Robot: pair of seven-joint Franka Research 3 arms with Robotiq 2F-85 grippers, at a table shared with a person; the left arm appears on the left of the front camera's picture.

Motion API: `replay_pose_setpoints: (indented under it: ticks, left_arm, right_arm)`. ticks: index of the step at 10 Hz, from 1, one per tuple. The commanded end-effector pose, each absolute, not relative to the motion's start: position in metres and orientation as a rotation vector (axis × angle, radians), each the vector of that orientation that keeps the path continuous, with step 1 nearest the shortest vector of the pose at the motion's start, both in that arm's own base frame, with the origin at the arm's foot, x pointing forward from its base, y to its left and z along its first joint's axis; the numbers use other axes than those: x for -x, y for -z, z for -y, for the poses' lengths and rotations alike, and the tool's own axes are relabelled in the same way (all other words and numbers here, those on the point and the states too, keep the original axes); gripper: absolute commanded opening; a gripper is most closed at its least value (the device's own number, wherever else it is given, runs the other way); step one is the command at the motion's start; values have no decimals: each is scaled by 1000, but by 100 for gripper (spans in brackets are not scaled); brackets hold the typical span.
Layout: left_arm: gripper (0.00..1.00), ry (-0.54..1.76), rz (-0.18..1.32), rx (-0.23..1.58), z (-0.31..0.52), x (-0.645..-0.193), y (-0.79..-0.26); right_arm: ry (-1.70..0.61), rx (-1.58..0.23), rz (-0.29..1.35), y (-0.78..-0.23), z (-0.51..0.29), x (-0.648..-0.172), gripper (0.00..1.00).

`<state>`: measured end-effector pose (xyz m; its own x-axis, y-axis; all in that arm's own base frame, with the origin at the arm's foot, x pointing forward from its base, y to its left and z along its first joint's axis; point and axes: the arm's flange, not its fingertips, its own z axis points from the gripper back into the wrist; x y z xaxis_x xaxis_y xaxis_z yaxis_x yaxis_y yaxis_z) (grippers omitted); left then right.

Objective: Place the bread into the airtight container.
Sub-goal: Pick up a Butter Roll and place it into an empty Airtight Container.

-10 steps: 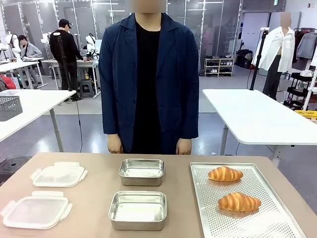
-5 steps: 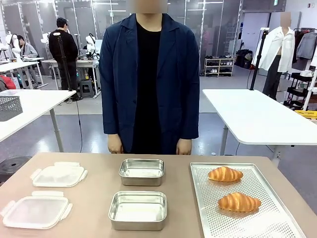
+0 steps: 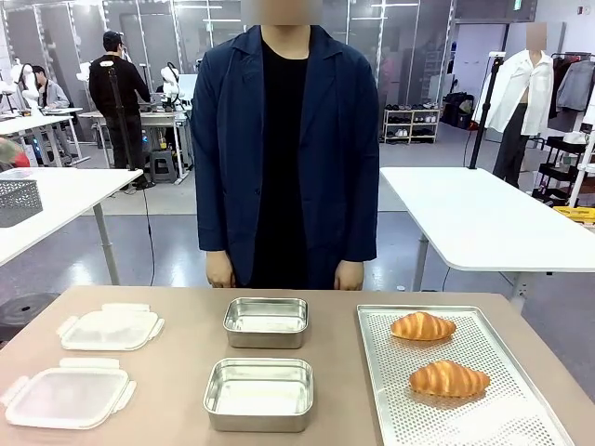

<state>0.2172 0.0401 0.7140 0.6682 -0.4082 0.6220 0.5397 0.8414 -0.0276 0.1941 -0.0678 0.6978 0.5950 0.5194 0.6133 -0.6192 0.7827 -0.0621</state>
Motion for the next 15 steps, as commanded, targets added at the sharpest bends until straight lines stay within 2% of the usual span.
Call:
replay_pose_setpoints:
  ticks: [1, 2, 5, 8, 11, 12, 15]
  left_arm:
    - [100, 546, 644, 215, -38, -218, -715]
    - [100, 546, 644, 215, -38, -218, -715]
    - [100, 546, 644, 215, -38, -218, -715]
    - [100, 546, 644, 215, -38, -218, -715]
    - [100, 546, 644, 215, -38, -218, -715]
    - [100, 546, 644, 215, -38, -218, -715]
    - [100, 546, 644, 215, -38, -218, -715]
  right_arm:
    - [-1017, 43, 622, -699, 42, -231, 100]
    - [-1255, 86, 600, -677, 22, -265, 100]
    - [-1475, 125, 376, -614, -27, -323, 100]
    - [-1454, 114, 251, -544, -40, -357, 100]
    - [-1472, 67, 239, -482, -50, -360, 100]
    - [-1439, 23, 251, -479, -50, -358, 100]
    - [-1457, 68, 210, -488, -46, -361, 100]
